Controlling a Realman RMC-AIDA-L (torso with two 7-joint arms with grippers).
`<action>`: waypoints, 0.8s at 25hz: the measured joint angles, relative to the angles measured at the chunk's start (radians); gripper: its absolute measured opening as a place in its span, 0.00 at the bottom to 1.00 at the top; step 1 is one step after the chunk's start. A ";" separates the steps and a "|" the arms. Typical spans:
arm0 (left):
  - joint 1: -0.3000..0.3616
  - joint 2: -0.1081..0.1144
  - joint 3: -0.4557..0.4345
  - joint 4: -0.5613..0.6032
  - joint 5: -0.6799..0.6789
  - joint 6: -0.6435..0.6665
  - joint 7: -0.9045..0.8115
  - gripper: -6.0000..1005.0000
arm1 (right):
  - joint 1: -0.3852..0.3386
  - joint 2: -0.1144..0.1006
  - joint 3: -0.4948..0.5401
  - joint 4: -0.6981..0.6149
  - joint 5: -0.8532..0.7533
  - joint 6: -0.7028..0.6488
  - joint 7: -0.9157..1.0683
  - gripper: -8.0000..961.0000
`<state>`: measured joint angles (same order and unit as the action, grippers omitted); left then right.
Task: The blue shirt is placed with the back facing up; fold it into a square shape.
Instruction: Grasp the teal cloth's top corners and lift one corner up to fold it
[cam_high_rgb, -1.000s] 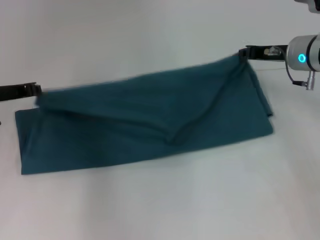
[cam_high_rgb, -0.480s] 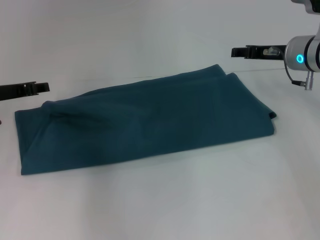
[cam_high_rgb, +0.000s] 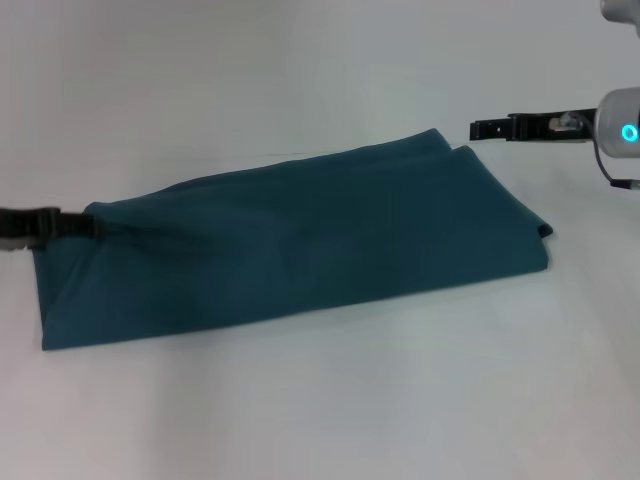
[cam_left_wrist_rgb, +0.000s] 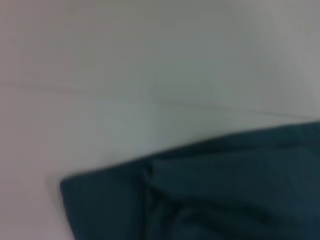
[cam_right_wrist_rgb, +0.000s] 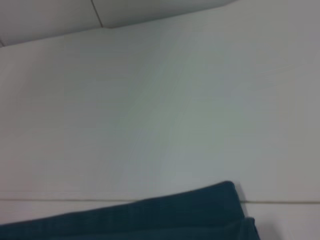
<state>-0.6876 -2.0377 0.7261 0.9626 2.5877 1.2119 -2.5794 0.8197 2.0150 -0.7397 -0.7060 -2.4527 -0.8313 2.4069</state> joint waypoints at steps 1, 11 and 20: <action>0.007 -0.002 0.001 0.032 0.011 0.043 -0.017 0.88 | -0.006 -0.001 0.000 -0.011 0.000 -0.016 0.001 0.96; 0.060 -0.008 -0.002 0.127 0.097 0.254 -0.089 0.92 | -0.075 -0.005 -0.042 -0.149 -0.030 -0.191 -0.004 0.96; 0.061 -0.023 0.006 0.101 0.183 0.216 -0.109 0.91 | -0.107 0.005 -0.046 -0.200 -0.057 -0.235 0.002 0.96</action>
<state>-0.6270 -2.0609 0.7317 1.0639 2.7710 1.4283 -2.6885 0.7125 2.0205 -0.7853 -0.9058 -2.5093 -1.0659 2.4092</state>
